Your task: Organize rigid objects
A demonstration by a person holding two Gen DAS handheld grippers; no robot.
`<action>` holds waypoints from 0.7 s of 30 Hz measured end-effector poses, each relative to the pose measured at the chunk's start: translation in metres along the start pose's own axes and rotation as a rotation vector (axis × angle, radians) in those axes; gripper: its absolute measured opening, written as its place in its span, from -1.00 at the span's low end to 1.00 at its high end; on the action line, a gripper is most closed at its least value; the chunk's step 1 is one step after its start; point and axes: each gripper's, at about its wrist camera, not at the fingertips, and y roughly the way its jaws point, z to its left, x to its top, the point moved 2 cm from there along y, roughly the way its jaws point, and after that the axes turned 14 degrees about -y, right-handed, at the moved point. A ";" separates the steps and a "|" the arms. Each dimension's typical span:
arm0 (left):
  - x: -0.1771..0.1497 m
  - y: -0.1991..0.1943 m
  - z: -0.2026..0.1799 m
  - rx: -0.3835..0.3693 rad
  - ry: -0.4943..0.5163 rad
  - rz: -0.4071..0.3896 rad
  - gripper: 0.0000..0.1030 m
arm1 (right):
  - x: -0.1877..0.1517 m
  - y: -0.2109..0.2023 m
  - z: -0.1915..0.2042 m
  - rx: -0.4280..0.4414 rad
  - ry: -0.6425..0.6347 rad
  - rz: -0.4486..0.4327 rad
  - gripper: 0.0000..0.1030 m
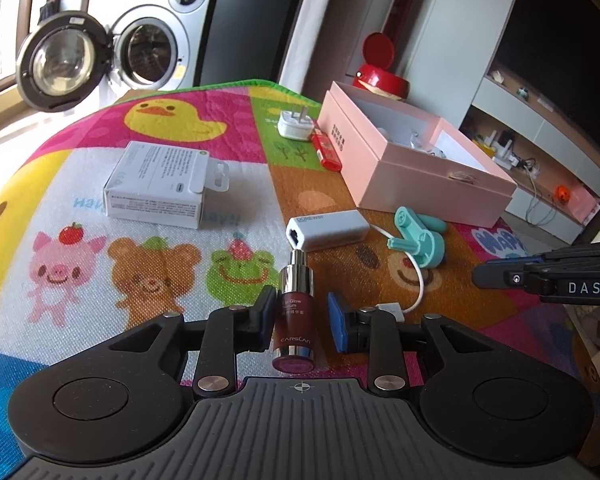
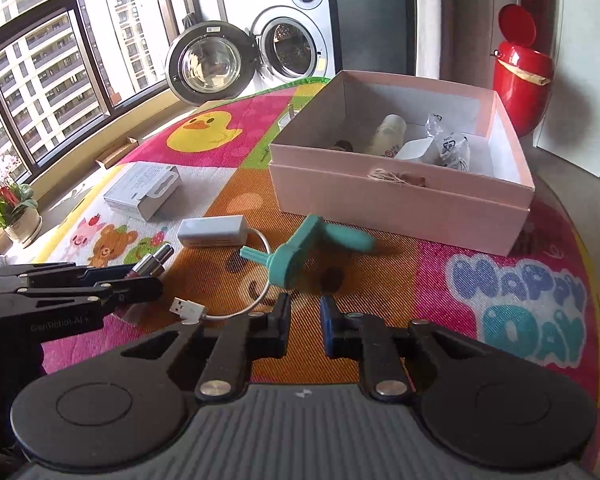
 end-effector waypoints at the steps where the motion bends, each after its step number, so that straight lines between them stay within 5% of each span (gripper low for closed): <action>1: 0.000 0.000 0.000 -0.001 -0.003 -0.003 -0.40 | -0.003 -0.002 -0.001 -0.017 -0.003 0.007 -0.69; 4: 0.001 0.000 -0.001 0.002 -0.007 -0.006 -0.40 | -0.003 -0.006 -0.004 -0.054 -0.003 -0.008 -0.56; 9: 0.000 0.000 0.001 -0.003 -0.001 -0.009 -0.40 | 0.017 0.012 -0.011 0.023 0.150 -0.038 -0.17; 12: 0.000 0.000 0.001 -0.006 -0.003 -0.009 -0.40 | 0.027 0.031 -0.011 0.035 0.213 -0.024 -0.15; 14: 0.000 0.000 0.002 -0.010 -0.004 -0.011 -0.40 | 0.029 0.040 -0.009 0.061 0.228 -0.009 -0.25; 16: 0.000 0.000 0.003 -0.014 -0.007 -0.012 -0.40 | 0.029 0.043 -0.005 0.089 0.207 0.008 -0.66; 21: -0.001 -0.001 0.003 -0.017 -0.006 -0.020 -0.40 | 0.021 0.025 -0.003 0.078 0.141 0.004 -0.75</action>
